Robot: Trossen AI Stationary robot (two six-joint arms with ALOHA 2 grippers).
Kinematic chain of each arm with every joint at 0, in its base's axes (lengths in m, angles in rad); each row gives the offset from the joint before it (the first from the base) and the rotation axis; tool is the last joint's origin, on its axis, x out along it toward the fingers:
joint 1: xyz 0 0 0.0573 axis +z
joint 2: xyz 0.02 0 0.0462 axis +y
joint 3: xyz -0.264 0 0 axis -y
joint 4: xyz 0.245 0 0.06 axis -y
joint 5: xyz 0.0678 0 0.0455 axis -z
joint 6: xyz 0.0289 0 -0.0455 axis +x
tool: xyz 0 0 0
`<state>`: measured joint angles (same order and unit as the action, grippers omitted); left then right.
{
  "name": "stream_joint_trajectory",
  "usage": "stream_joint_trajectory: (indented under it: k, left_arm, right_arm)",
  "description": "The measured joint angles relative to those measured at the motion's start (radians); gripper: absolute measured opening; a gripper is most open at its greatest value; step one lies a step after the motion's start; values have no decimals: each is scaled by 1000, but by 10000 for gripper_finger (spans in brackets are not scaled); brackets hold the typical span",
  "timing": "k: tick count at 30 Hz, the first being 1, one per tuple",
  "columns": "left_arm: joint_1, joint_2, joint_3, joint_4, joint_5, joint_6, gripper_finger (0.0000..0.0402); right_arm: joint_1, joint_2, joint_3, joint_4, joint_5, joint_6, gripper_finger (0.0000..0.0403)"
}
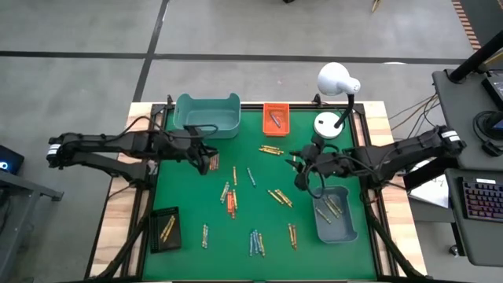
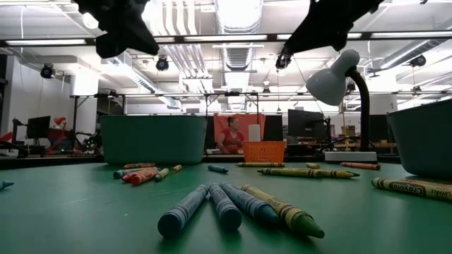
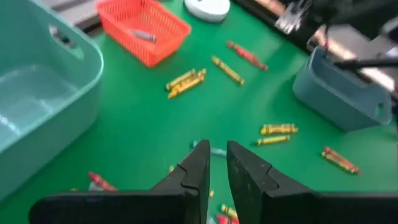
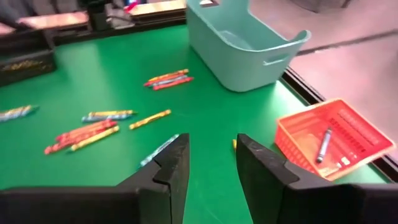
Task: Sort crayons
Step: Put the orange crayon into the green bin
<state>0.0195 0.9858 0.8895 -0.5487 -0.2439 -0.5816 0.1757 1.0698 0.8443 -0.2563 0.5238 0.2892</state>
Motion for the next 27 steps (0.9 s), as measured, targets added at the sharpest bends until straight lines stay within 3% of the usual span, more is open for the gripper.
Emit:
stream_joint_trajectory:
  k: [12, 18, 27]
  left_arm:
    - [-25, 106, 0, -7, -12, 23, 36]
    - [-26, 170, -1, -7, -38, 34, 36]
    - [-26, 271, -2, -117, -38, 38, 36]
  right_arm:
    - [-105, 20, 2, 12, -10, 10, 118]
    - [-183, 21, 11, 13, -121, 6, 118]
    - [-192, 46, 14, 18, -131, 32, 118]
